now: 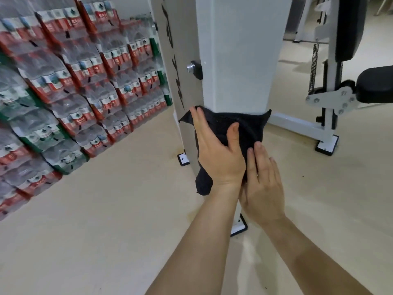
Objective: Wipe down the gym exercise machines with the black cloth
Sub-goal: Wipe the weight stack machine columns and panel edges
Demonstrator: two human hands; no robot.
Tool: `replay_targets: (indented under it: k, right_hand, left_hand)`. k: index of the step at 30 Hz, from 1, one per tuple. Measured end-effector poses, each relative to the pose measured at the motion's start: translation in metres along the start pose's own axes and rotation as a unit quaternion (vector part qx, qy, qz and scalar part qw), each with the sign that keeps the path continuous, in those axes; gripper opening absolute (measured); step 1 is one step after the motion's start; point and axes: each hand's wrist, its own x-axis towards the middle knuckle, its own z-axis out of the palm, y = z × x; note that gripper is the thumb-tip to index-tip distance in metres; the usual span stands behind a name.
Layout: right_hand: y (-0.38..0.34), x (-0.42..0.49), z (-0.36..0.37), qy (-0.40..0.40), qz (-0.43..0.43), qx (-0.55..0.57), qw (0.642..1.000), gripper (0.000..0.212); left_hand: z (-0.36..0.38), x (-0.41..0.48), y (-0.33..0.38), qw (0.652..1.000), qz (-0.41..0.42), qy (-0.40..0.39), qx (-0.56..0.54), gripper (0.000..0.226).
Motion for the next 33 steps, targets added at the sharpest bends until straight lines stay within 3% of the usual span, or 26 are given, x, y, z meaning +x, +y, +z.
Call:
replay_targets:
  k: [8, 13, 18, 23, 25, 28, 33]
  right_hand:
    - [0.002, -0.044, 0.01, -0.101, 0.036, -0.016, 0.994, 0.08]
    - [-0.003, -0.048, -0.003, -0.151, 0.057, 0.012, 0.987, 0.082]
    - [-0.004, -0.045, -0.007, -0.167, 0.115, 0.041, 0.978, 0.076]
    - [0.007, -0.068, 0.008, -0.234, 0.133, 0.05, 0.962, 0.05]
    - [0.012, -0.079, 0.015, -0.313, 0.13, 0.027, 0.94, 0.037]
    - [0.016, -0.093, 0.032, -0.44, 0.175, 0.024, 0.881, 0.03]
    - [0.019, -0.119, 0.058, -0.559, 0.174, 0.034, 0.81, 0.029]
  left_hand:
    - [-0.003, -0.047, -0.06, 0.995, -0.072, -0.068, -0.001, 0.089]
    - [-0.01, -0.032, -0.033, 0.992, -0.076, -0.097, -0.032, 0.086]
    - [-0.009, -0.017, -0.028, 0.995, -0.024, -0.089, -0.045, 0.083]
    - [-0.006, -0.055, -0.07, 0.992, -0.072, -0.099, -0.034, 0.084]
    - [-0.004, -0.068, -0.084, 0.991, -0.088, -0.094, -0.023, 0.085]
    - [-0.004, -0.085, -0.104, 0.99, -0.096, -0.1, -0.019, 0.086]
    - [-0.004, -0.109, -0.136, 0.986, -0.105, -0.127, -0.004, 0.088]
